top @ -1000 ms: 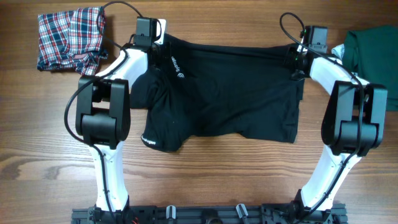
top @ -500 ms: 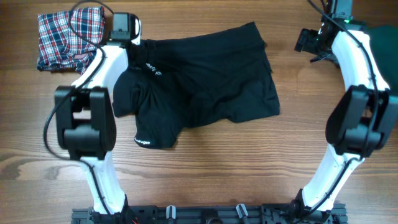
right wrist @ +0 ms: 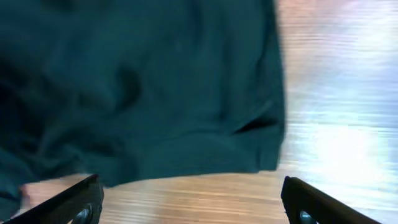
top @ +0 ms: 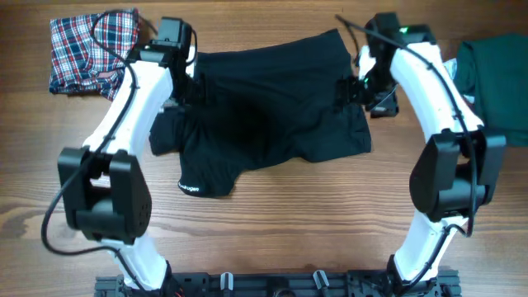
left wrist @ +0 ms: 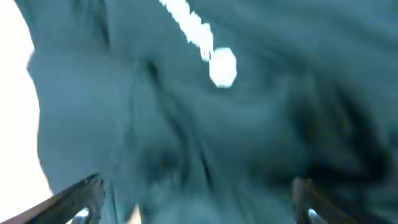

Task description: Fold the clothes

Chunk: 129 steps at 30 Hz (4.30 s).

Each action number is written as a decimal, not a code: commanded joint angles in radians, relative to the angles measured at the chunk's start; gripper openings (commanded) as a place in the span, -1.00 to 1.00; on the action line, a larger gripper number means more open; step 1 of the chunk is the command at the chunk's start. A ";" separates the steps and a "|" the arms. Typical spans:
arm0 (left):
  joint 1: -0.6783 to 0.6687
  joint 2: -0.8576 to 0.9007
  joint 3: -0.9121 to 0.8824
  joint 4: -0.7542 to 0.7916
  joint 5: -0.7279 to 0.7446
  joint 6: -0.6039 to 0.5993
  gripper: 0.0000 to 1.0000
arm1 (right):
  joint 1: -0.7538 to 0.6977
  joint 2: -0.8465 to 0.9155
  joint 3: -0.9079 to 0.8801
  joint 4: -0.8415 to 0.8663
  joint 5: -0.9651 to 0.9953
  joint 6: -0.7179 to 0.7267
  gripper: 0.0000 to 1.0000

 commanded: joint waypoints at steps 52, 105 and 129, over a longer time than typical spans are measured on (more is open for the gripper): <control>-0.002 -0.076 -0.151 -0.115 -0.015 -0.157 0.09 | 0.012 -0.005 -0.396 0.399 -0.011 0.066 -0.66; 0.045 -0.073 -0.241 -0.366 0.036 -0.245 -0.92 | -0.137 -0.005 -0.396 0.375 0.127 0.126 -0.92; -0.246 -0.206 -0.241 -0.636 0.291 -0.297 -0.92 | -0.245 -0.005 -0.396 0.369 0.127 0.119 -0.92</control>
